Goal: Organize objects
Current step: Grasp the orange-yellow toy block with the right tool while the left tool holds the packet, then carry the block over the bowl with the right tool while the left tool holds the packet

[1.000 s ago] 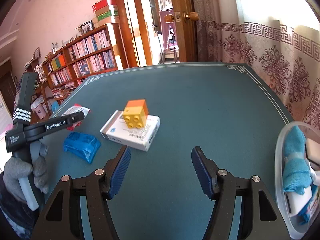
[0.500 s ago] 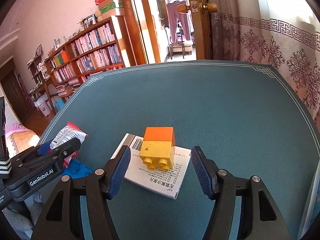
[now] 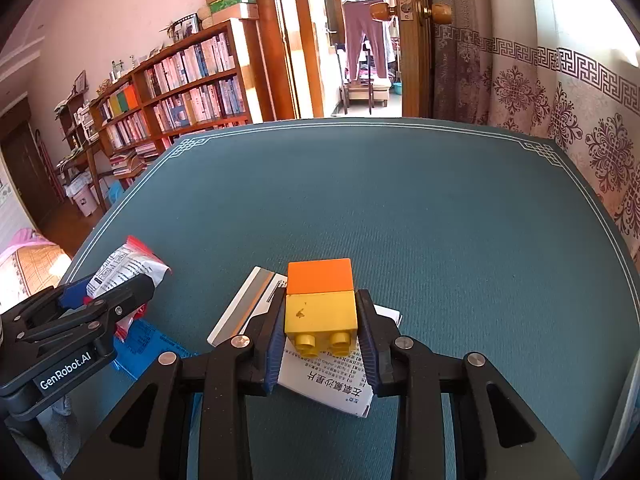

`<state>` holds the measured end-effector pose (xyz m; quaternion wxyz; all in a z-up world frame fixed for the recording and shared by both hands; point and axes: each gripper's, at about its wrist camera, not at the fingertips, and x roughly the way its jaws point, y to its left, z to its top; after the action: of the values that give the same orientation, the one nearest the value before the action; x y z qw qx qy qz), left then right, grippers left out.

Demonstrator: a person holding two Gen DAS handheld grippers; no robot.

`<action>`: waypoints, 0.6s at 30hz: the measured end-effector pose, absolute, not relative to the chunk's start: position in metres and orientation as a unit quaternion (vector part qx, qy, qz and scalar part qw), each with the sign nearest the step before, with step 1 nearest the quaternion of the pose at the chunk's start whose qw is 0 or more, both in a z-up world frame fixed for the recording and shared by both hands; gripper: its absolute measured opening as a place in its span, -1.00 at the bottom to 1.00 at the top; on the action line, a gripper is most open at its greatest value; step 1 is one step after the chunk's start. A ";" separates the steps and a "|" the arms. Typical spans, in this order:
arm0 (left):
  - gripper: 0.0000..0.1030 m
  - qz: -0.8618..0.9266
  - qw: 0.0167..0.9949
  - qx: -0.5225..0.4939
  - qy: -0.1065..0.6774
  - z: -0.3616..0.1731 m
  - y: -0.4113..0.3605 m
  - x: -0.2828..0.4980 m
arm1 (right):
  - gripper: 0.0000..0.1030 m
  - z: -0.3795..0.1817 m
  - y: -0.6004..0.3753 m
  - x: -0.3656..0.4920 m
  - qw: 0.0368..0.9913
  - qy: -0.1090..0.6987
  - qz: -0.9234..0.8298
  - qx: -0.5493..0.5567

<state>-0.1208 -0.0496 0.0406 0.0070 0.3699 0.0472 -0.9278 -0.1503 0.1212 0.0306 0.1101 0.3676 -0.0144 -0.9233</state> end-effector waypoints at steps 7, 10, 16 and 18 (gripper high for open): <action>0.15 -0.929 -0.001 0.366 0.043 0.043 -0.041 -0.118 | -0.35 0.034 0.124 -0.136 0.116 -0.022 -0.924 0.363; 0.15 -0.930 -0.005 0.364 0.042 0.044 -0.038 -0.116 | -0.35 0.037 0.127 -0.127 0.118 -0.027 -0.925 0.360; 0.15 -0.931 -0.017 0.362 0.037 0.047 -0.028 -0.112 | -0.35 0.039 0.136 -0.109 0.116 -0.036 -0.926 0.358; 0.15 -0.931 -0.024 0.362 0.033 0.047 -0.024 -0.110 | -0.35 0.039 0.139 -0.104 0.113 -0.038 -0.926 0.359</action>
<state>-0.1103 -0.0235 0.0474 -0.0235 0.3617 0.0330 -0.9314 -0.1044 0.1394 0.0393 0.1132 0.3585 -0.0378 -0.9259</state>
